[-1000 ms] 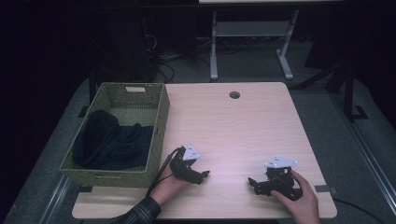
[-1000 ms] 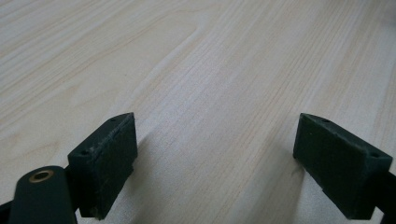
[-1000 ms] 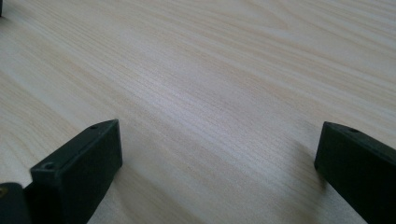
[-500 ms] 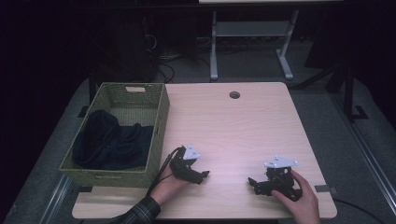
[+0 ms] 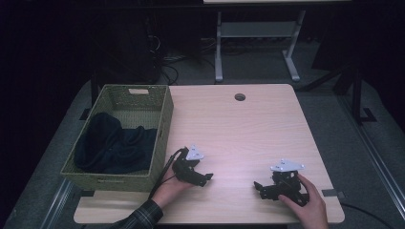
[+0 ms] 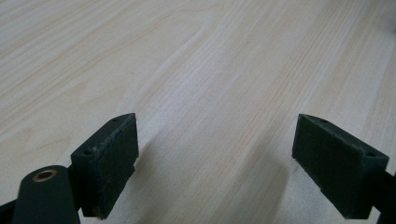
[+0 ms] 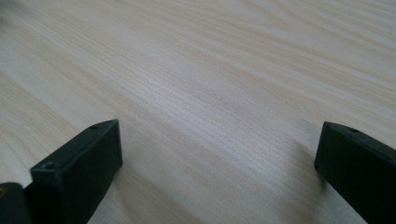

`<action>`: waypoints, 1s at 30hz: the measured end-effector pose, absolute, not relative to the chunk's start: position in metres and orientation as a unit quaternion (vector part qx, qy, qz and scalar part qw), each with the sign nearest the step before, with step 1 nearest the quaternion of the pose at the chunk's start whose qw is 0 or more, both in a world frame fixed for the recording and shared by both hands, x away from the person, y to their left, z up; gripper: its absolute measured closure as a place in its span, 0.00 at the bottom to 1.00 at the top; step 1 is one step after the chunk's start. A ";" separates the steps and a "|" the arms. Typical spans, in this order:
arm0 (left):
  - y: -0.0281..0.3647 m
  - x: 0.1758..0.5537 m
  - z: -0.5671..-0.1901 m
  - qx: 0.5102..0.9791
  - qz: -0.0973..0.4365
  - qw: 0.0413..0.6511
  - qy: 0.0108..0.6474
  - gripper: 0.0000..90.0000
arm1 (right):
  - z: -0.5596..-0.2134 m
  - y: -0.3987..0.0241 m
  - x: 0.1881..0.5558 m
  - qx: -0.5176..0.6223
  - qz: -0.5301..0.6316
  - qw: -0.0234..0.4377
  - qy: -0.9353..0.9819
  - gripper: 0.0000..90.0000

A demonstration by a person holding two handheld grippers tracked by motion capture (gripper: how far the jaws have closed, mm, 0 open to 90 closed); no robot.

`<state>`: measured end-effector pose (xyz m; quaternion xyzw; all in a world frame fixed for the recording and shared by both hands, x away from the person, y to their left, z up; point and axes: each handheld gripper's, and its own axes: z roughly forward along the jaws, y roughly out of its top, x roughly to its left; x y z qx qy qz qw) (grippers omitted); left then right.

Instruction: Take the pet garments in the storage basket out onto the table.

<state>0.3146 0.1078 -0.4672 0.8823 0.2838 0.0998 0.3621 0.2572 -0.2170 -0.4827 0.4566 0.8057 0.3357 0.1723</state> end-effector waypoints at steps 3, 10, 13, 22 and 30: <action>0.108 0.315 -0.466 0.883 0.099 0.361 0.284 0.16 | -0.483 -0.217 0.257 0.457 0.336 0.172 0.806 0.01; 0.111 0.317 -0.461 0.882 0.106 0.362 0.284 0.16 | -0.483 -0.217 0.257 0.457 0.336 0.172 0.806 0.01; 0.114 0.319 -0.458 0.880 0.110 0.363 0.287 0.16 | -0.483 -0.217 0.257 0.456 0.336 0.172 0.806 0.01; 0.116 0.317 -0.454 0.878 0.107 0.368 0.287 0.16 | -0.483 -0.217 0.257 0.456 0.336 0.172 0.806 0.01; 0.116 0.317 -0.450 0.879 0.107 0.368 0.285 0.16 | -0.483 -0.217 0.257 0.456 0.336 0.172 0.806 0.01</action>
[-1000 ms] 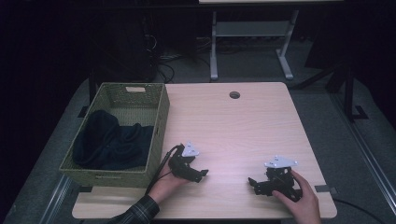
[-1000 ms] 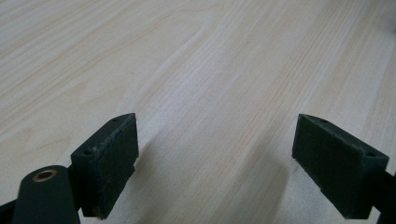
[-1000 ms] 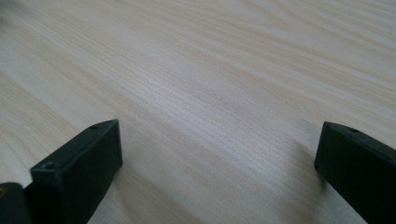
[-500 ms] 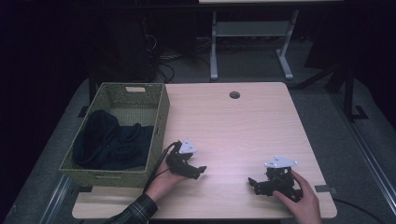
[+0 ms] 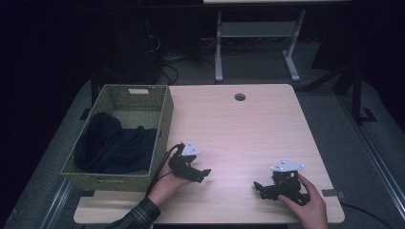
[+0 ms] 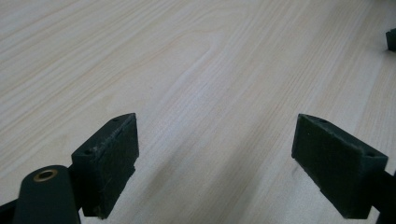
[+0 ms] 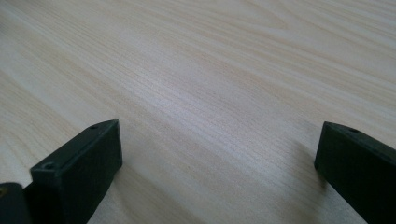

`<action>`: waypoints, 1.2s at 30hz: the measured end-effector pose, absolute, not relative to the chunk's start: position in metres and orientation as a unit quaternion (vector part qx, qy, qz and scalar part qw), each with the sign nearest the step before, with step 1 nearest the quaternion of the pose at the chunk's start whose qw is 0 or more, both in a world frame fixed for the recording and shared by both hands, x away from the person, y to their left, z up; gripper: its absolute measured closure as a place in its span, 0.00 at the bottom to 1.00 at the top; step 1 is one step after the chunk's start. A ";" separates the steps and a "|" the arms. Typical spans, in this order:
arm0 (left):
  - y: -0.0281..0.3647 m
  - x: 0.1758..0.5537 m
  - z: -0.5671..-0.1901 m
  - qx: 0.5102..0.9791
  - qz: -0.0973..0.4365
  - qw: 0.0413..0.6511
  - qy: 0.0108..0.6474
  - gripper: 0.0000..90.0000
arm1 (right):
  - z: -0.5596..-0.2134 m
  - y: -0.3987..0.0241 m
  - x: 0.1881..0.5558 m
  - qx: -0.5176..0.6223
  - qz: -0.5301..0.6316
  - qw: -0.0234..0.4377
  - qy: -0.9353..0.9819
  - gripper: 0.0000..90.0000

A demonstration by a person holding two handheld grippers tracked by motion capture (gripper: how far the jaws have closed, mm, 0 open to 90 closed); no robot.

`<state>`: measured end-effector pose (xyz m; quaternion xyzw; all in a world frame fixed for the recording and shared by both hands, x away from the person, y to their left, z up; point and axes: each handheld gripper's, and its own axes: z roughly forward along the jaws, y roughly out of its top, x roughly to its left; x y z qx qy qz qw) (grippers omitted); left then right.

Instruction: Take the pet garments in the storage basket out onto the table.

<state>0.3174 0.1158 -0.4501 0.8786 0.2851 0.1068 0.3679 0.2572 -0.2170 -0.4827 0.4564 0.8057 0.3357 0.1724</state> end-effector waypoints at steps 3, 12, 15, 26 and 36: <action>0.116 0.317 -0.449 0.878 0.108 0.370 0.285 0.16 | -0.483 -0.217 0.257 0.457 0.336 0.173 0.805 0.00; 0.116 0.316 -0.445 0.879 0.108 0.369 0.283 0.16 | -0.483 -0.217 0.257 0.459 0.336 0.174 0.804 0.01; 0.116 0.315 -0.443 0.880 0.108 0.369 0.280 0.16 | -0.483 -0.217 0.257 0.459 0.336 0.173 0.804 0.00; 0.117 0.314 -0.436 0.876 0.109 0.375 0.283 0.18 | -0.483 -0.217 0.257 0.458 0.336 0.174 0.804 0.01; 0.118 0.313 -0.428 0.874 0.109 0.381 0.280 0.17 | -0.483 -0.217 0.257 0.458 0.336 0.174 0.804 0.01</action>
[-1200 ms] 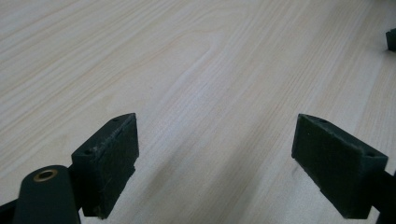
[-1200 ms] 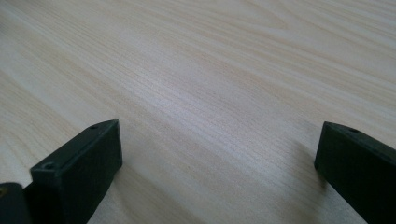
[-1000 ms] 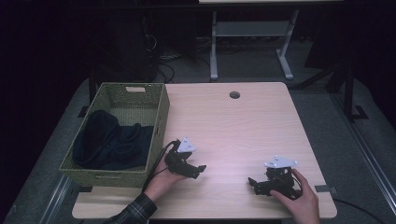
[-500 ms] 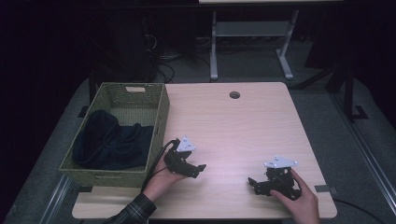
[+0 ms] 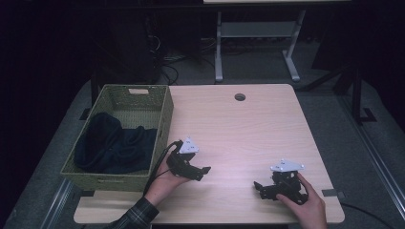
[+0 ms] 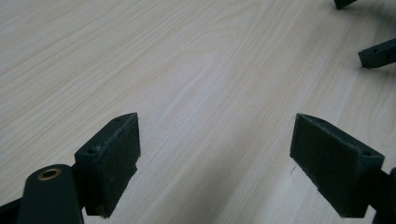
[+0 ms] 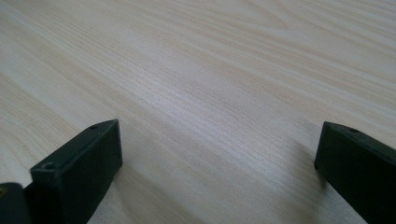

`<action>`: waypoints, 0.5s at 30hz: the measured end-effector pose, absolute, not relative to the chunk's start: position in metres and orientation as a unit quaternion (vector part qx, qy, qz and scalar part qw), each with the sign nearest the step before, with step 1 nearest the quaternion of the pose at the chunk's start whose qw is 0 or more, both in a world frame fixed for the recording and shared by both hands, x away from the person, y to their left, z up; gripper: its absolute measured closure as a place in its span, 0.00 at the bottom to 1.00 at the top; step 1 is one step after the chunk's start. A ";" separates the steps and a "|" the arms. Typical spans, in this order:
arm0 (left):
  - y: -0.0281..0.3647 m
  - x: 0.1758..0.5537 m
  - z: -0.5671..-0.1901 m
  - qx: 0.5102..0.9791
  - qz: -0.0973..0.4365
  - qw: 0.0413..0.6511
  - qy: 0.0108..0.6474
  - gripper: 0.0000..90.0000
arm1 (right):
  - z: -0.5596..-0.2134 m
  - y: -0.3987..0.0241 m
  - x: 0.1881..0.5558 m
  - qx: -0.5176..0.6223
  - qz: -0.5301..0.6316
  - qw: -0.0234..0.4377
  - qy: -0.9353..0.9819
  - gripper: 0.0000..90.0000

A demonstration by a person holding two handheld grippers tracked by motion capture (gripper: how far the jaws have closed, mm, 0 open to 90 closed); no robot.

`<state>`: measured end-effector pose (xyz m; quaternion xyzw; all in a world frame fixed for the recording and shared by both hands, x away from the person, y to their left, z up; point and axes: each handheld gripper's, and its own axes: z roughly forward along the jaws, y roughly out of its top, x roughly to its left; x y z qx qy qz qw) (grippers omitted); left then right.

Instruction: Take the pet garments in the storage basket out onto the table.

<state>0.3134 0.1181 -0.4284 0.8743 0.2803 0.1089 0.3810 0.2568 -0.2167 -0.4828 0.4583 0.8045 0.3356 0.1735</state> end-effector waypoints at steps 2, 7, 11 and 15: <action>0.118 0.313 -0.427 0.876 0.103 0.380 0.278 0.18 | -0.483 -0.217 0.257 0.458 0.336 0.173 0.804 0.00; 0.116 0.312 -0.424 0.881 0.102 0.375 0.271 0.17 | -0.483 -0.217 0.257 0.459 0.336 0.173 0.804 0.00; 0.116 0.311 -0.419 0.878 0.104 0.380 0.271 0.18 | -0.483 -0.217 0.257 0.459 0.336 0.174 0.804 0.01; 0.117 0.312 -0.414 0.875 0.107 0.384 0.275 0.18 | -0.483 -0.217 0.257 0.459 0.335 0.174 0.804 0.00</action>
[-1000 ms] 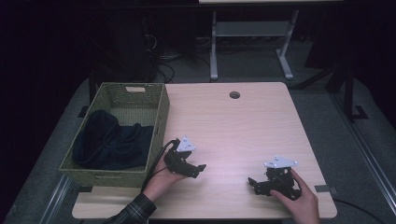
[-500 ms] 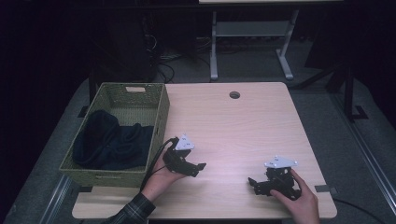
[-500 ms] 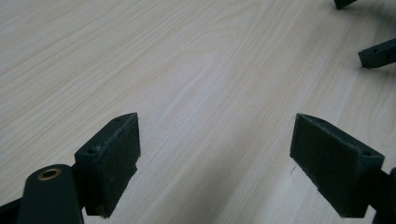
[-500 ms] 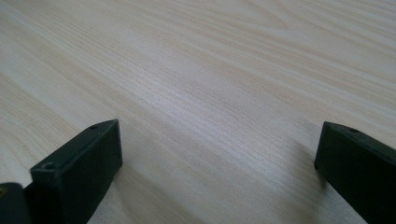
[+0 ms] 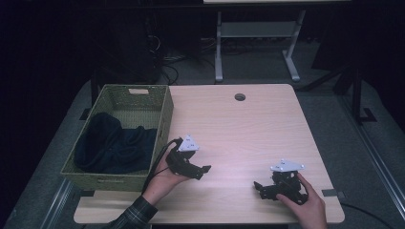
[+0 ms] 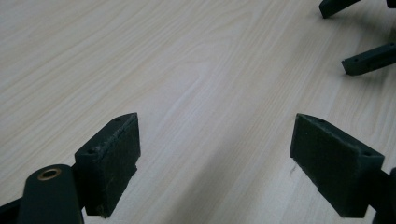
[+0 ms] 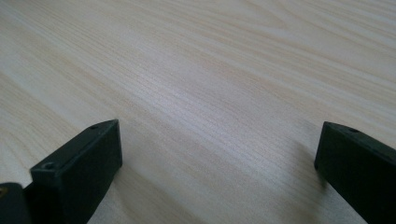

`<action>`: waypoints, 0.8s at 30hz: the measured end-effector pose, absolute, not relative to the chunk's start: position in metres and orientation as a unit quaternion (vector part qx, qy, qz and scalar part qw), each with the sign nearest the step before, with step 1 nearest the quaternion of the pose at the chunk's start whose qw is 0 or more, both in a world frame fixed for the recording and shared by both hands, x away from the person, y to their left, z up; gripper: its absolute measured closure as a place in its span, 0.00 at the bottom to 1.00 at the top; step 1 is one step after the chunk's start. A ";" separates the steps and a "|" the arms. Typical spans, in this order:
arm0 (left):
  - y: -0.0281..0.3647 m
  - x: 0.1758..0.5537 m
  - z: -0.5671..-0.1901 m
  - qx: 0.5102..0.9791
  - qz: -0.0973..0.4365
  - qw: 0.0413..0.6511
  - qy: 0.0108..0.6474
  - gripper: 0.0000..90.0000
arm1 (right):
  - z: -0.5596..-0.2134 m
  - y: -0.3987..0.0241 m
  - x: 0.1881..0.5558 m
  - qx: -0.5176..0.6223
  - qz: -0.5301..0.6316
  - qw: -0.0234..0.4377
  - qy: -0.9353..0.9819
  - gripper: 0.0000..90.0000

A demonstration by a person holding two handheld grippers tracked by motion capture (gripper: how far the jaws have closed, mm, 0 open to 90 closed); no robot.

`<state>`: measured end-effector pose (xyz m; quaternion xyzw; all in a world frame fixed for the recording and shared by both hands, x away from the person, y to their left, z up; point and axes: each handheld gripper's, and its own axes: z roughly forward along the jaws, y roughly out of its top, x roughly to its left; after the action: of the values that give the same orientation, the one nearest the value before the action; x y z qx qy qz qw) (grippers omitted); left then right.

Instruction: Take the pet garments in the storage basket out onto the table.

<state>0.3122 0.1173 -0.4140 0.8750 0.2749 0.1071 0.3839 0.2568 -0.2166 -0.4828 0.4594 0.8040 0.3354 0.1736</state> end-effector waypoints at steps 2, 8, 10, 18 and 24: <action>0.117 0.312 -0.413 0.874 0.107 0.385 0.276 0.17 | -0.483 -0.217 0.257 0.459 0.335 0.174 0.804 0.00; 0.117 0.312 -0.407 0.874 0.108 0.388 0.273 0.18 | -0.483 -0.217 0.257 0.459 0.335 0.174 0.804 0.00; 0.118 0.312 -0.405 0.873 0.108 0.390 0.271 0.18 | -0.483 -0.217 0.257 0.459 0.335 0.174 0.804 0.01; 0.119 0.312 -0.397 0.872 0.110 0.395 0.268 0.18 | -0.483 -0.216 0.257 0.461 0.335 0.172 0.804 0.01; 0.119 0.313 -0.391 0.871 0.112 0.398 0.266 0.18 | -0.483 -0.216 0.257 0.461 0.335 0.173 0.804 0.00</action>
<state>0.3128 0.1186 -0.3915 0.8708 0.2656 0.1120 0.3983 0.2566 -0.2164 -0.4827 0.4606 0.8036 0.3351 0.1725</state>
